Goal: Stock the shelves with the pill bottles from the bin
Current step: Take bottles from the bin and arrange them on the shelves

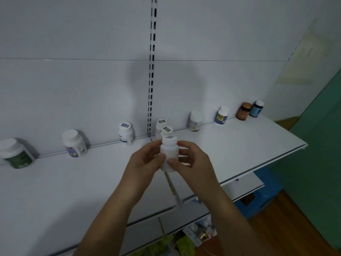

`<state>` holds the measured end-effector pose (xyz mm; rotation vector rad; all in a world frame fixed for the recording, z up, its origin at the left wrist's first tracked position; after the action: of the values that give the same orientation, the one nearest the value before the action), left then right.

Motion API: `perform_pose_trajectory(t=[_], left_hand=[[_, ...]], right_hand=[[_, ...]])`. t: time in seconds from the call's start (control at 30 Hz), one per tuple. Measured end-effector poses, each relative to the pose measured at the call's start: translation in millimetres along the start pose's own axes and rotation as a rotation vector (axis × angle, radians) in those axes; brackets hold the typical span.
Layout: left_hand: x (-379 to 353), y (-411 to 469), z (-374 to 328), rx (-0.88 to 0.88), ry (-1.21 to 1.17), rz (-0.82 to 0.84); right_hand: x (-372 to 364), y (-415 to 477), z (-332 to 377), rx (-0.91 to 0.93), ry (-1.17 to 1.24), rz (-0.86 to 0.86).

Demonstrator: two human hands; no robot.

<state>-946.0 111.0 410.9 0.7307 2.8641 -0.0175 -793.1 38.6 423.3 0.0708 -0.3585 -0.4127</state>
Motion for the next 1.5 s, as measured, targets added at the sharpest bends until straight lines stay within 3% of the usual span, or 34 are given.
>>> perform_pose_trajectory(t=[0.23, 0.63, 0.83, 1.27, 1.5], left_hand=[[68, -5, -3, -0.201, 0.522, -0.199], [85, 13, 17, -0.072, 0.626, -0.253], [86, -7, 19, -0.084, 1.167, -0.282], [84, -42, 17, 0.008, 1.296, -0.422], [92, -85, 0, 0.04, 1.323, -0.587]], right_hand=[[-85, 36, -3, 0.087, -0.042, 0.155], [-134, 87, -41, 0.099, -0.077, 0.161], [-138, 98, -46, 0.076, -0.058, 0.181], [-129, 99, -38, 0.081, -0.078, 0.24], [-89, 40, -6, 0.3, -0.219, 0.318]])
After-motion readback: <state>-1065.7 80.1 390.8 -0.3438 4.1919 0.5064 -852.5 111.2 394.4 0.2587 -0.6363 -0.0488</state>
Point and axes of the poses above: each hand's wrist, its own y-axis towards the middle knuckle, its own x-axis out of the back of the hand, z = x × y, the point moved 5 cm from there along y, towards the middle knuckle, and after that the axes turned 5 degrees about -y, right-handed, at the moved point
